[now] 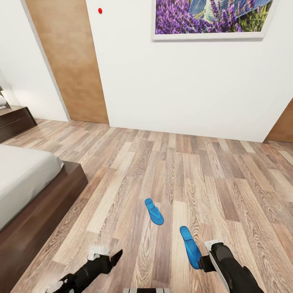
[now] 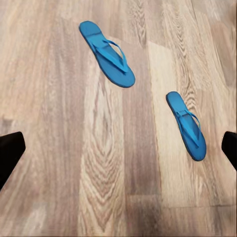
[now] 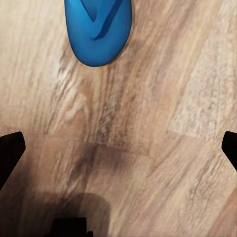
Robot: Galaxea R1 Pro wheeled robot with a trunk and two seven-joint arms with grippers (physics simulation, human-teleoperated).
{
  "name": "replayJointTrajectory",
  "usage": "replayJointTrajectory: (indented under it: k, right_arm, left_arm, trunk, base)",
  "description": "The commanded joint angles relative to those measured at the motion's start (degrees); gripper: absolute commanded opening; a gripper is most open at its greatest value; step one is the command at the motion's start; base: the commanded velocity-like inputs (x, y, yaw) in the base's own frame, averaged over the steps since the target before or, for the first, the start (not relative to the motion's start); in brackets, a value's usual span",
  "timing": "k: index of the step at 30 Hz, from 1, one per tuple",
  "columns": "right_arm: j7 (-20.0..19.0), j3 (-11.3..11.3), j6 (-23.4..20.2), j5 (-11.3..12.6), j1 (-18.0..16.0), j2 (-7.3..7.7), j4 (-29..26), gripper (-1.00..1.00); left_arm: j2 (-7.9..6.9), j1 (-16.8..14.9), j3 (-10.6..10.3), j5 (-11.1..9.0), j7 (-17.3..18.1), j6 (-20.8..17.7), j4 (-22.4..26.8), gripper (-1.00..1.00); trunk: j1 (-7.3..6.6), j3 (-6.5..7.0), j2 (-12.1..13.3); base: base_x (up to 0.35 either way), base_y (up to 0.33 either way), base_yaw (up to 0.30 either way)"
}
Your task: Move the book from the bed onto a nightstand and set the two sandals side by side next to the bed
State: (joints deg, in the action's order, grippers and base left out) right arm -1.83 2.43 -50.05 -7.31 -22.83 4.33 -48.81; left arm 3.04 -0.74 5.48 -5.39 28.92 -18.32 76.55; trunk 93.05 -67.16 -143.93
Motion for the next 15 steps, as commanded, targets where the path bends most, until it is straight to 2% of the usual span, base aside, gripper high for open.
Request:
replayJointTrajectory:
  k: [1, 2, 5, 7, 8, 11, 14, 15]
  right_arm:
    - [-0.19, 0.2, -0.29, -0.43, -0.02, 0.06, -0.06, 1.0]
    - [-0.19, 0.2, -0.27, -0.43, -0.02, 0.06, -0.06, 1.0]
    - [-0.19, 0.19, -0.28, -0.43, -0.02, 0.07, -0.06, 1.0]
    - [-0.19, 0.14, -0.25, -0.43, -0.02, 0.07, -0.06, 1.0]
    - [-0.19, 0.14, -0.26, -0.43, -0.02, 0.07, -0.06, 1.0]
    - [-0.19, 0.12, -0.29, -0.43, -0.02, 0.07, -0.06, 1.0]
    - [-0.19, 0.12, -0.31, -0.3, -0.02, 0.05, -0.06, 1.0]
    - [-0.19, 0.1, -0.31, -0.27, -0.02, 0.04, -0.06, 1.0]
  left_arm:
    - [0.02, -0.01, 0.15, -0.49, 0.36, -2.11, 1.93, 1.0]
    - [-0.17, -0.02, 0.2, -0.67, 1.28, -6.94, 7.08, 1.0]
    - [-1.31, -0.02, 1.06, -2.13, 4.55, -12.73, 12.23, 1.0]
    - [-3.12, -0.2, 2.37, -4.73, 8.25, -15.82, 14.54, 1.0]
    - [-3.54, -0.36, 2.58, -5.45, 8.92, -16.29, 14.85, 1.0]
    - [-5.32, -1.73, 3.18, -9.23, 10.71, -17.51, 15.48, 1.0]
    - [-6.32, -2.44, 3.5, -11.42, 11.16, -17.63, 13.96, 1.0]
    - [-6.4, -2.49, 3.55, -11.57, 11.21, -17.59, 13.44, 1.0]
  trunk:
    - [-0.01, -0.05, -0.02]
    - [-0.01, -0.05, -0.02]
    - [-0.01, -0.05, -0.02]
    - [-0.01, -0.05, -0.02]
    - [-0.01, -0.05, -0.02]
    - [-0.01, -0.05, -0.02]
    - [-0.01, -0.05, -0.02]
    - [-0.01, -0.05, -0.02]
  base:
    - [0.0, 0.0, 0.0]
    - [0.0, 0.0, 0.0]
    - [0.0, 0.0, 0.0]
    - [0.0, 0.0, 0.0]
    - [0.0, 0.0, 0.0]
    - [0.0, 0.0, 0.0]
    - [0.0, 0.0, 0.0]
    - [0.0, 0.0, 0.0]
